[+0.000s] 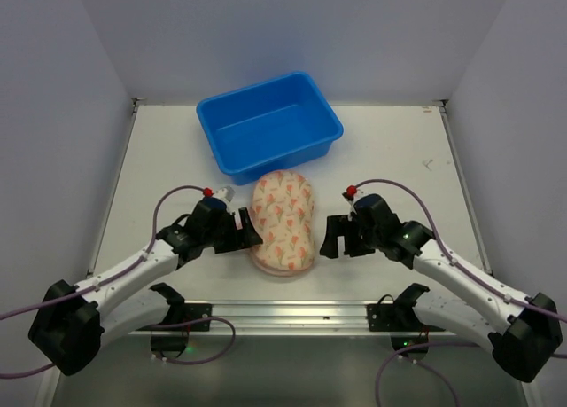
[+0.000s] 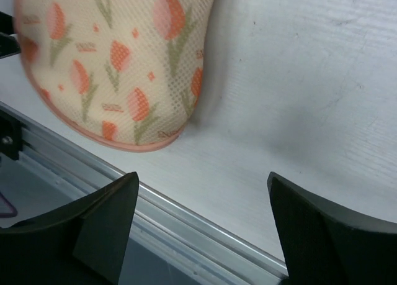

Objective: Unzip the laundry bag and remove the bra

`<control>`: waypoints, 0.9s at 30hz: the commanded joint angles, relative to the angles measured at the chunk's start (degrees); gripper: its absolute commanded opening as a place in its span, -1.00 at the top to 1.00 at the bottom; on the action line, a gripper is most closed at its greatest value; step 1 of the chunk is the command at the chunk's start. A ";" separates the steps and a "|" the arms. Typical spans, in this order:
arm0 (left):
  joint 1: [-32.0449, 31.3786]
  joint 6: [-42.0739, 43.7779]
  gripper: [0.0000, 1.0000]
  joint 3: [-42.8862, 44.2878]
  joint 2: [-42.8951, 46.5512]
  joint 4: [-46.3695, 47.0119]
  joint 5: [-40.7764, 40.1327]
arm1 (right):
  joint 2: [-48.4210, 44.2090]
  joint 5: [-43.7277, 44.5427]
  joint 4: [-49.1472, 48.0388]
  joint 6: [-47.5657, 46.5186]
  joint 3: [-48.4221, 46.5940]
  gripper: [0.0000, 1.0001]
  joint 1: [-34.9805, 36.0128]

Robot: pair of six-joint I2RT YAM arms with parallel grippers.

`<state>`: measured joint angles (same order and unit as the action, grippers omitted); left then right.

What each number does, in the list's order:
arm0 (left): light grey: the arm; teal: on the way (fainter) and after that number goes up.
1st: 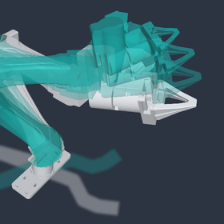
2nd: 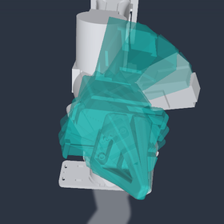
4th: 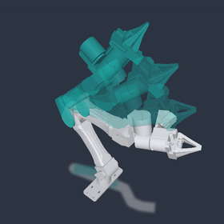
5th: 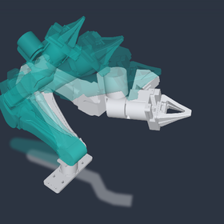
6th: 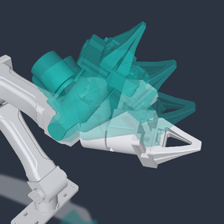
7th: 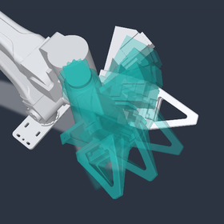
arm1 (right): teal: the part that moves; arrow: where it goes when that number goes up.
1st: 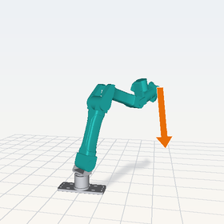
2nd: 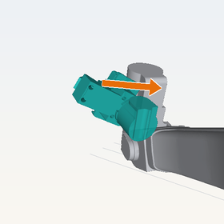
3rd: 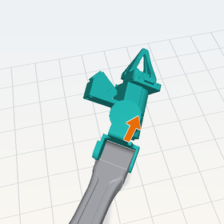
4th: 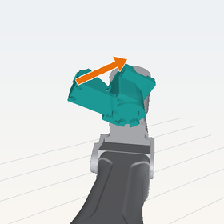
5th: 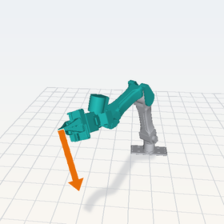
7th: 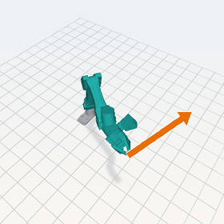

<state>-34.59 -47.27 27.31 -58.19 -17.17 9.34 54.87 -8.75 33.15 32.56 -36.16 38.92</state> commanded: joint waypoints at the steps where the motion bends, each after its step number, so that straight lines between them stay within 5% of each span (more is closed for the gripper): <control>1: 0.31 1.21 -0.63 6.51 2.65 -4.19 -8.98 | -5.63 6.62 1.66 -0.39 -4.88 -0.78 -0.07; 4: 0.22 3.40 -0.63 8.46 2.30 -2.26 -11.98 | -9.94 8.66 -0.44 -0.04 -4.80 -0.97 -0.07; 17: 2.33 9.91 -0.15 16.19 -16.67 3.98 -12.60 | -20.15 11.74 -8.98 0.67 1.26 -0.97 -0.07; 27: 2.51 10.97 0.26 15.49 -21.00 9.96 -4.69 | -20.24 12.00 -9.50 1.11 3.12 -0.97 -0.07</control>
<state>-32.51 -38.11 41.15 -79.50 -12.29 1.58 34.74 2.04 26.06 33.10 -33.08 38.92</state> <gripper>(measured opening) 0.381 0.986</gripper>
